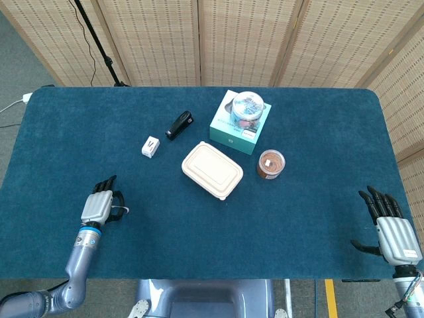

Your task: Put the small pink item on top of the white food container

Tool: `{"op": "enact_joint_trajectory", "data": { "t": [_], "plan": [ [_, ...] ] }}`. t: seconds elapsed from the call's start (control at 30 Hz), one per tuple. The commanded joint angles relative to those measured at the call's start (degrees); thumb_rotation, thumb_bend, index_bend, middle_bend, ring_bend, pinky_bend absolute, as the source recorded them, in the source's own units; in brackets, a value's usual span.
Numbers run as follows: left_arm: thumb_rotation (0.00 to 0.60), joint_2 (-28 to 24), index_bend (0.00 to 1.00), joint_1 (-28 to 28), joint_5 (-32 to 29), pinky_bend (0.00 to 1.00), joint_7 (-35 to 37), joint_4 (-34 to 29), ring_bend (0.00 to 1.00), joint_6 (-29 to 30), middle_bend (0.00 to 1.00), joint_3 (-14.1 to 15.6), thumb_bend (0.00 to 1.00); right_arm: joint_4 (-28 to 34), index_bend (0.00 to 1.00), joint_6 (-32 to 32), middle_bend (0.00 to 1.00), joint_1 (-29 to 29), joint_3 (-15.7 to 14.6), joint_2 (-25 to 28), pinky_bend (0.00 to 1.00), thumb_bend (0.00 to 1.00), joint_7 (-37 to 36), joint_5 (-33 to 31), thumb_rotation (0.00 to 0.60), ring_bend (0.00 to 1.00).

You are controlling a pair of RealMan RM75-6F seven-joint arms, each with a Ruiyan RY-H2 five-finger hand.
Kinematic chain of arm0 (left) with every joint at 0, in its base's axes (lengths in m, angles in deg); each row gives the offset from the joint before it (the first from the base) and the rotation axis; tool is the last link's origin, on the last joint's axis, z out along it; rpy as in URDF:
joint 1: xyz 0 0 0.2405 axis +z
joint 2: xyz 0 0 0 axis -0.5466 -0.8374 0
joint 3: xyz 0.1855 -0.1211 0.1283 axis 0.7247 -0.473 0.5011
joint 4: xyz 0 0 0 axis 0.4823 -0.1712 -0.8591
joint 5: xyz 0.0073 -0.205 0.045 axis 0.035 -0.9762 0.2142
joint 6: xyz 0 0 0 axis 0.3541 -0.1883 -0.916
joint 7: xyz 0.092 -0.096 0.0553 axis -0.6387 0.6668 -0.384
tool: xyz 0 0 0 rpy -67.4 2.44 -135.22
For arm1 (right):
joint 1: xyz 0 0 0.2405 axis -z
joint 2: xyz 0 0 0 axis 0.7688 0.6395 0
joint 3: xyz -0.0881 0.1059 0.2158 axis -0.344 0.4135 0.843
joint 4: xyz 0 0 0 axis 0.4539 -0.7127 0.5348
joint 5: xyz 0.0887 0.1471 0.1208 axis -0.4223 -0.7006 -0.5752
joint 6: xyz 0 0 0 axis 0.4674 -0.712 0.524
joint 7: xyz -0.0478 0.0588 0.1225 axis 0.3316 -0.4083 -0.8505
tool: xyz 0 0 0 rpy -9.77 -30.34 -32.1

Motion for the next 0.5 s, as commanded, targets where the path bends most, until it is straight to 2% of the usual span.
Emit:
{"op": "enact_joint_trajectory", "data": {
  "t": [0.03, 0.23, 0.33, 0.5],
  "plan": [
    [0.6, -2.36, 0.6, 0.35, 2.55, 0.0, -0.2, -3.41, 0.0, 2.0, 0.0, -0.02, 0.44, -0.02, 0.0, 0.08, 0.0, -0.02, -0.02, -0.01, 0.0, 0.0, 0.03, -0.02, 0.6, 0.0],
    [0.6, -7.64, 0.6, -1.52, 4.83, 0.0, -6.59, -11.25, 0.0, 4.55, 0.0, -1.23, 0.44, -0.11, 0.0, 0.39, 0.0, -0.18, 0.07, -0.13, 0.0, 0.0, 0.14, -0.33, 0.6, 0.0],
    [0.6, -10.64, 0.6, -4.99, 5.26, 0.0, -13.98, -16.45, 0.0, 4.81, 0.0, -2.97, 0.44, -0.46, 0.0, 0.99, 0.0, -0.46, 0.32, -0.44, 0.0, 0.0, 0.59, -1.13, 0.6, 0.0],
    [0.6, -11.74, 0.61, -10.48, -0.14, 0.0, -22.04, -18.85, 0.0, 2.81, 0.0, -5.7, 0.45, -0.61, 0.0, 1.8, 0.0, -0.82, 0.54, -0.58, 0.0, 0.0, 0.22, -1.82, 0.6, 0.0]
  ]
}}
